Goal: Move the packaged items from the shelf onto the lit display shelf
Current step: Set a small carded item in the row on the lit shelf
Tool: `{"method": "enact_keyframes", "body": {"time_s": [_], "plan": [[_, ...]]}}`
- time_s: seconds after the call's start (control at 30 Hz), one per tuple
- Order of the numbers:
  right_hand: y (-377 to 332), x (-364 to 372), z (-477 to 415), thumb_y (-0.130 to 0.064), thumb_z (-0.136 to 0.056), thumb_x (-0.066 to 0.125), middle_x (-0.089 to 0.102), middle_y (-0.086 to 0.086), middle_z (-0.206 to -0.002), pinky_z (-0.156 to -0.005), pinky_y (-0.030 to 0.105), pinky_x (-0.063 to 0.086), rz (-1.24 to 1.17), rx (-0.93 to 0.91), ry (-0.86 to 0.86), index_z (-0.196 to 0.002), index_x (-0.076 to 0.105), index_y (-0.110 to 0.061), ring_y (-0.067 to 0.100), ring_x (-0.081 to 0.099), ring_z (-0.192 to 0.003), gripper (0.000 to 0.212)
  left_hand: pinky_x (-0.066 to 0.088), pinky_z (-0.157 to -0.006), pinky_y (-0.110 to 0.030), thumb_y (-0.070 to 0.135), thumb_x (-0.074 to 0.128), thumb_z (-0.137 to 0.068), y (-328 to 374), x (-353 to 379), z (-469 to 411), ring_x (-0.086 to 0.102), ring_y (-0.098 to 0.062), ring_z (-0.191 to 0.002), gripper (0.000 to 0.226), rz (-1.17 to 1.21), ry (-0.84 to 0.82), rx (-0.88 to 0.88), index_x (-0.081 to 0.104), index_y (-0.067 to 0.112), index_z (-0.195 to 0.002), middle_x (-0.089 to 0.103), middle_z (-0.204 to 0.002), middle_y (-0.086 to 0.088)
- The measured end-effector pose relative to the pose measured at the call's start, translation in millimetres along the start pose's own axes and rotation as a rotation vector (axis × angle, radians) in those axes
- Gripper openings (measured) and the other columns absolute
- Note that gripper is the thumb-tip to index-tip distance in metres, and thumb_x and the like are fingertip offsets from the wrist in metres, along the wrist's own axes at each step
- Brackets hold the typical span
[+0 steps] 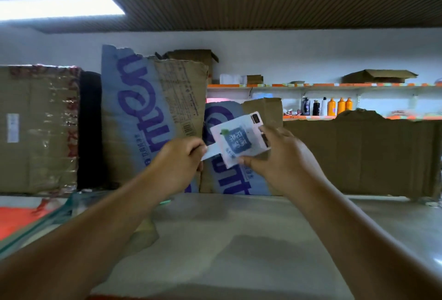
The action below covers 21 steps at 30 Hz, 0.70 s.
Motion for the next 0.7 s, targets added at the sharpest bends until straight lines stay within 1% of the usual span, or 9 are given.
{"method": "enact_keyframes", "body": {"time_s": [0.07, 0.13, 0.23, 0.37, 0.4, 0.5, 0.57, 0.63, 0.7], "plan": [[-18.3, 1.3, 4.1, -0.073, -0.072, 0.069, 0.057, -0.006, -0.130, -0.084, 0.035, 0.052, 0.039, -0.040, -0.018, -0.141, 0.042, -0.035, 0.015, 0.055, -0.108, 0.083, 0.038, -0.043, -0.019, 0.032, 0.044, -0.108, 2.2, -9.9, 10.3, 0.050, -0.005, -0.047, 0.038, 0.081, 0.000, -0.076, 0.061, 0.017, -0.077, 0.062, -0.066, 0.000], [-37.6, -3.6, 7.8, -0.079, -0.070, 0.066, 0.056, -0.006, -0.132, -0.091, 0.038, 0.049, 0.096, -0.057, 0.018, -0.143, 0.040, -0.036, 0.020, 0.052, -0.116, 0.089, 0.042, -0.048, -0.026, 0.031, 0.043, -0.107, -1.1, -19.6, 20.2, 0.052, -0.015, -0.052, 0.038, 0.164, -0.010, -0.154, 0.063, 0.015, -0.080, 0.062, -0.067, -0.004], [-70.7, -8.1, 15.6, -0.080, -0.072, 0.058, 0.060, -0.006, -0.127, -0.093, 0.041, 0.048, 0.128, -0.071, 0.058, -0.138, 0.046, -0.034, 0.022, 0.050, -0.115, 0.082, 0.040, -0.056, -0.035, 0.025, 0.045, -0.107, -11.6, -38.2, 36.4, 0.047, -0.019, -0.051, 0.040, 0.294, -0.014, -0.234, 0.062, 0.017, -0.072, 0.058, -0.063, -0.005], [-117.5, -6.6, 24.4, -0.076, -0.071, 0.049, 0.063, -0.006, -0.116, -0.090, 0.042, 0.047, 0.184, -0.085, 0.081, -0.127, 0.052, -0.032, 0.022, 0.049, -0.108, 0.071, 0.038, -0.052, -0.029, 0.018, 0.048, -0.105, -15.4, -71.2, 66.2, 0.046, -0.017, -0.052, 0.037, 0.412, -0.011, -0.229, 0.057, 0.016, -0.069, 0.055, -0.061, -0.003], [-129.7, -5.6, 25.5, -0.075, -0.071, 0.050, 0.063, -0.005, -0.115, -0.090, 0.041, 0.046, 0.188, -0.085, 0.078, -0.127, 0.052, -0.031, 0.023, 0.049, -0.107, 0.071, 0.040, -0.054, -0.030, 0.019, 0.051, -0.104, -16.1, -83.4, 74.7, 0.049, -0.016, -0.054, 0.032, 0.361, 0.002, -0.175, 0.059, 0.018, -0.073, 0.058, -0.063, 0.002], [-166.7, 0.0, 25.9, -0.071, -0.073, 0.056, 0.063, -0.001, -0.121, -0.093, 0.041, 0.046, 0.156, -0.099, 0.062, -0.135, 0.051, -0.028, 0.024, 0.049, -0.111, 0.075, 0.049, -0.057, -0.030, 0.029, 0.059, -0.095, -22.3, -127.1, 104.7, 0.060, -0.011, -0.064, 0.007, -0.063, 0.087, 0.053, 0.063, 0.031, -0.100, 0.065, -0.080, 0.011], [-197.0, 7.0, 26.2, -0.070, -0.073, 0.060, 0.063, -0.001, -0.125, -0.093, 0.042, 0.048, 0.117, -0.110, 0.049, -0.138, 0.049, -0.029, 0.024, 0.049, -0.112, 0.078, 0.050, -0.062, -0.033, 0.033, 0.055, -0.090, -30.4, -159.4, 125.9, 0.059, -0.015, -0.074, 0.024, -0.271, 0.148, 0.147, 0.060, 0.034, -0.114, 0.063, -0.090, 0.011], [-229.9, 15.1, 28.1, -0.069, -0.073, 0.065, 0.063, -0.001, -0.126, -0.091, 0.040, 0.049, 0.059, -0.119, 0.025, -0.139, 0.049, -0.030, 0.024, 0.049, -0.113, 0.078, 0.046, -0.063, -0.033, 0.034, 0.052, -0.086, -39.9, -192.8, 144.7, 0.058, -0.020, -0.075, 0.033, -0.323, 0.201, 0.174, 0.057, 0.036, -0.118, 0.064, -0.090, 0.010], [-268.8, 24.2, 30.9, -0.068, -0.074, 0.067, 0.062, -0.001, -0.125, -0.091, 0.041, 0.049, 0.009, -0.145, 0.017, -0.139, 0.048, -0.031, 0.023, 0.047, -0.114, 0.077, 0.049, -0.065, -0.034, 0.036, 0.053, -0.084, -53.5, -226.5, 164.2, 0.063, -0.025, -0.078, 0.044, -0.392, 0.261, 0.192, 0.049, 0.040, -0.127, 0.069, -0.094, 0.005]]}}
Point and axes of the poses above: each hand's wrist, its own z-axis away from the middle knuckle, its own x-axis out of the palm, y = z × x, the point moved 7 cm from there along -z, towards the middle knuckle
